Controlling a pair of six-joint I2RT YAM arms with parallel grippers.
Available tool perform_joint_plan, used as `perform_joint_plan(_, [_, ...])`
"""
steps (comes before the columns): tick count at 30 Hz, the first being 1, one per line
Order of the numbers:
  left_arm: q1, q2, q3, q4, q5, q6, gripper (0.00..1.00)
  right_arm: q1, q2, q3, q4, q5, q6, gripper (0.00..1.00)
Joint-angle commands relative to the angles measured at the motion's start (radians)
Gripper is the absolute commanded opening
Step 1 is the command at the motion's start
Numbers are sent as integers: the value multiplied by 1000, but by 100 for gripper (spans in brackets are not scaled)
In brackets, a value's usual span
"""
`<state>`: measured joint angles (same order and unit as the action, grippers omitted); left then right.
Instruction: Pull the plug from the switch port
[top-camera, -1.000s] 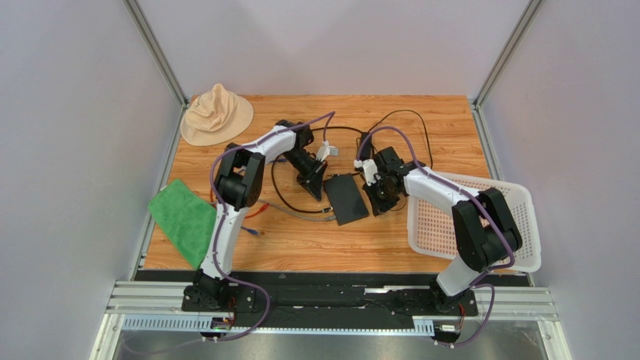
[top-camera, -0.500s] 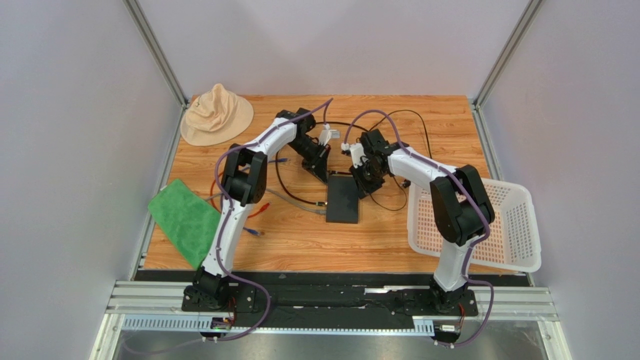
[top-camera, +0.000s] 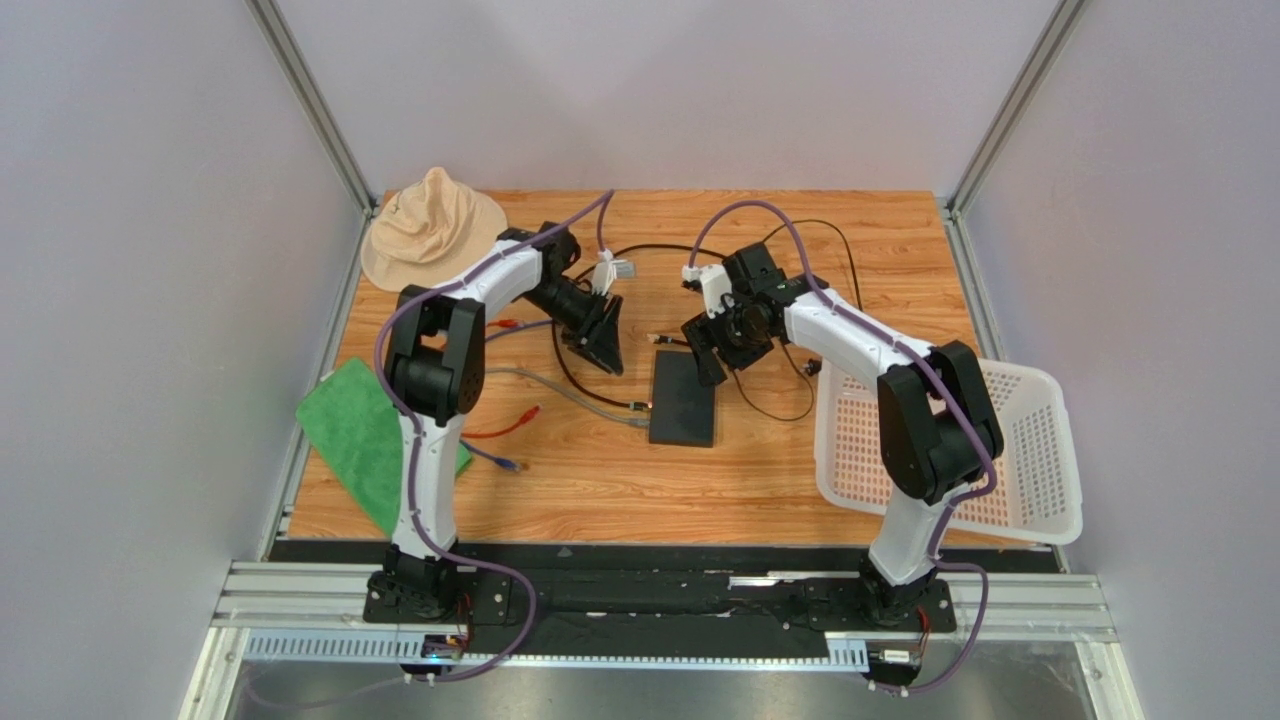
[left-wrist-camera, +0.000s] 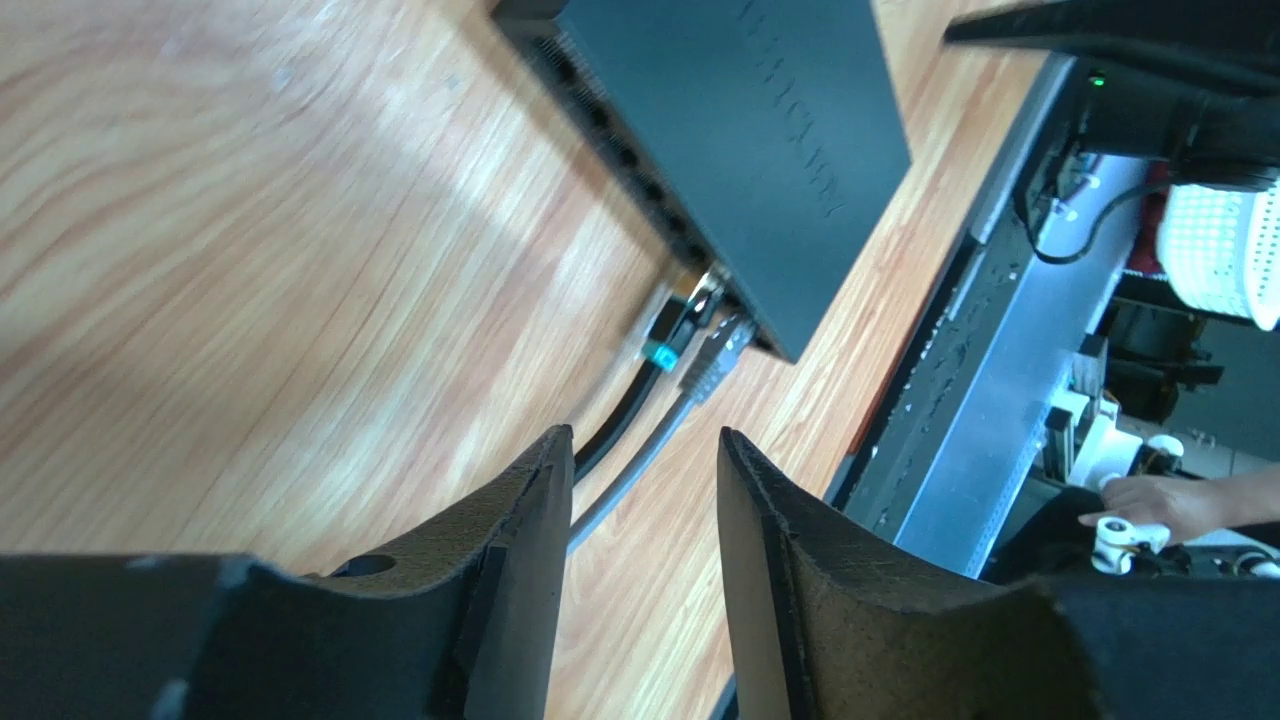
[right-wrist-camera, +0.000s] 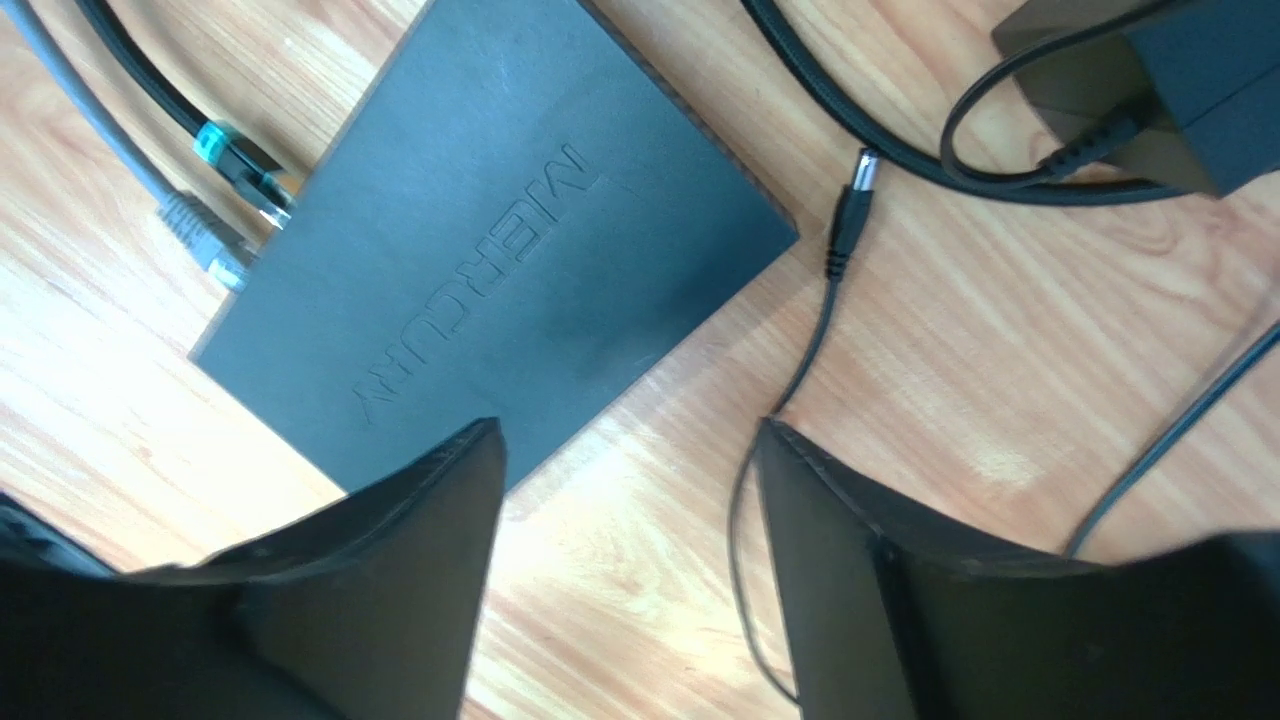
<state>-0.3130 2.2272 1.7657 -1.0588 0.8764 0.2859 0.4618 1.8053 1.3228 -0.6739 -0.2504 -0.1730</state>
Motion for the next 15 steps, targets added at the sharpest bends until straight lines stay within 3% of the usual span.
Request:
perform_joint_plan(1, [-15, 41, 31, 26, 111, 18, 49, 23, -24, 21, 22, -41, 26, 72])
perform_joint_plan(4, [-21, 83, 54, 34, 119, 15, 49, 32, -4, 24, 22, -88, 36, 60])
perform_joint_plan(7, [-26, 112, 72, 34, 128, 16, 48, 38, 8, 21, 37, -115, 49, 23])
perform_joint_plan(8, [-28, 117, 75, 36, 133, 15, 49, 43, 15, 15, 43, -125, 49, 6])
perform_joint_plan(10, [-35, 133, 83, 37, 145, 10, 49, 51, 25, 10, 51, -130, 52, 0])
perform_joint_plan(15, [-60, 170, 90, 37, 182, 1, 48, 55, 80, -7, 60, -125, 72, 0])
